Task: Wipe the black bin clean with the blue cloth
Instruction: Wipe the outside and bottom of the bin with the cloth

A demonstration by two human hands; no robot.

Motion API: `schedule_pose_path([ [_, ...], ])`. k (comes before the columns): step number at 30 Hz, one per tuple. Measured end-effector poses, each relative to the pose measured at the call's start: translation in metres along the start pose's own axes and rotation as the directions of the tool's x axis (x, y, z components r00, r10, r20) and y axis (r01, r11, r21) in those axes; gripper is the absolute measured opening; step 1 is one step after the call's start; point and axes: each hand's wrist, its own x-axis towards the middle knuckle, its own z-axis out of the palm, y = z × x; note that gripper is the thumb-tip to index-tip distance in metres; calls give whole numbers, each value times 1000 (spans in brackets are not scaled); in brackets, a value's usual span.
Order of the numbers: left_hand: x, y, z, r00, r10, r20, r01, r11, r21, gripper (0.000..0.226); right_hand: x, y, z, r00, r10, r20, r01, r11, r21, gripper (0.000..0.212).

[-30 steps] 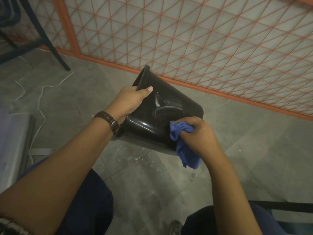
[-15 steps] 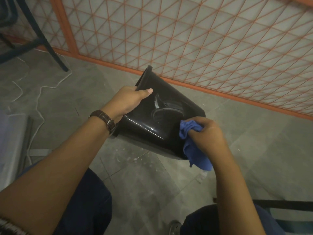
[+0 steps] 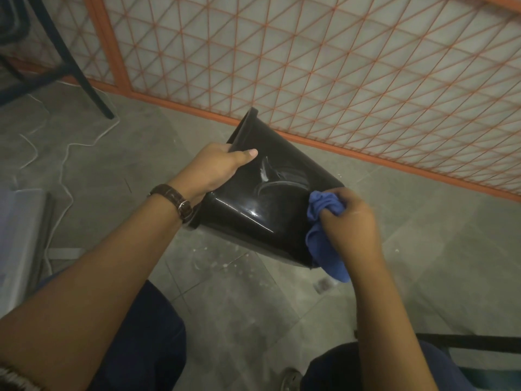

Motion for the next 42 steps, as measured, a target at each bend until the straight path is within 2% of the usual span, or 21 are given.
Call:
schedule_pose_path([
  [1, 0, 0, 1, 1000, 3, 6, -3, 1000, 6, 25, -1, -3, 3, 998, -3, -55, 4, 1000, 19, 24],
  [3, -1, 1, 3, 1000, 16, 12, -16, 1000, 20, 24, -1, -7, 12, 997, -58, -58, 62, 995, 73, 27],
  [6, -1, 0, 1, 999, 36, -12, -35, 998, 54, 34, -1, -7, 20, 986, -142, 91, 135, 988, 79, 33],
  [9, 0, -1, -4, 998, 55, -5, -54, 995, 80, 30, 1, -3, 10, 976, -135, 170, 134, 991, 18, 37],
  [11, 0, -1, -5, 998, 55, 20, -57, 994, 89, 28, 3, 2, 2, 991, -61, 119, 63, 998, -17, 33],
  [13, 0, -1, -2, 998, 52, 46, -56, 995, 77, 23, 6, 6, 0, 1000, -25, -5, 25, 999, -34, 25],
  [15, -1, -1, 2, 996, 57, 69, -61, 996, 62, 16, 4, 4, 3, 994, -71, -86, 67, 997, -42, 27],
  [18, -4, 0, 6, 994, 78, 70, -81, 996, 41, 15, 0, -3, 10, 983, -170, -75, 172, 985, 11, 31],
  [21, -5, 2, 2, 995, 87, 38, -90, 994, 62, 24, 3, -3, 7, 976, -209, 64, 209, 978, 7, 36],
  [23, -4, 2, -2, 994, 96, 58, -101, 991, 92, 31, 7, 3, 1, 979, -148, 138, 154, 988, -30, 36],
  [24, -4, 2, -3, 992, 95, 79, -103, 989, 105, 38, 8, 6, -1, 986, -112, 121, 118, 992, -41, 34],
  [27, -5, 3, -2, 989, 84, 123, -98, 989, 115, 63, 7, 7, -4, 995, -84, -51, 80, 995, -62, 28],
  [29, -5, 3, 0, 989, 89, 120, -102, 990, 101, 53, 5, 3, -1, 987, -120, -104, 117, 992, -38, 30],
  [31, -6, 3, 2, 989, 109, 96, -118, 989, 88, 28, 3, -2, 4, 981, -180, -75, 182, 983, 27, 33],
  [32, -6, 3, 2, 990, 117, 79, -124, 988, 87, 23, 3, -3, 6, 979, -200, -41, 202, 978, 55, 36],
  [36, -4, 4, -1, 990, 126, 69, -132, 987, 88, 54, 8, 3, 4, 981, -168, 98, 166, 986, 30, 40],
  [37, -4, 4, -2, 988, 125, 91, -133, 986, 95, 55, 9, 6, 2, 986, -141, 86, 139, 990, 25, 38],
  [40, -3, 4, -2, 988, 92, 123, -107, 987, 116, 34, 12, 11, 1, 998, -44, -33, 45, 999, 21, 26],
  [42, -2, 5, 1, 989, 72, 130, -87, 989, 121, 33, 17, 9, 3, 998, -20, -59, 21, 1000, 20, 22],
])
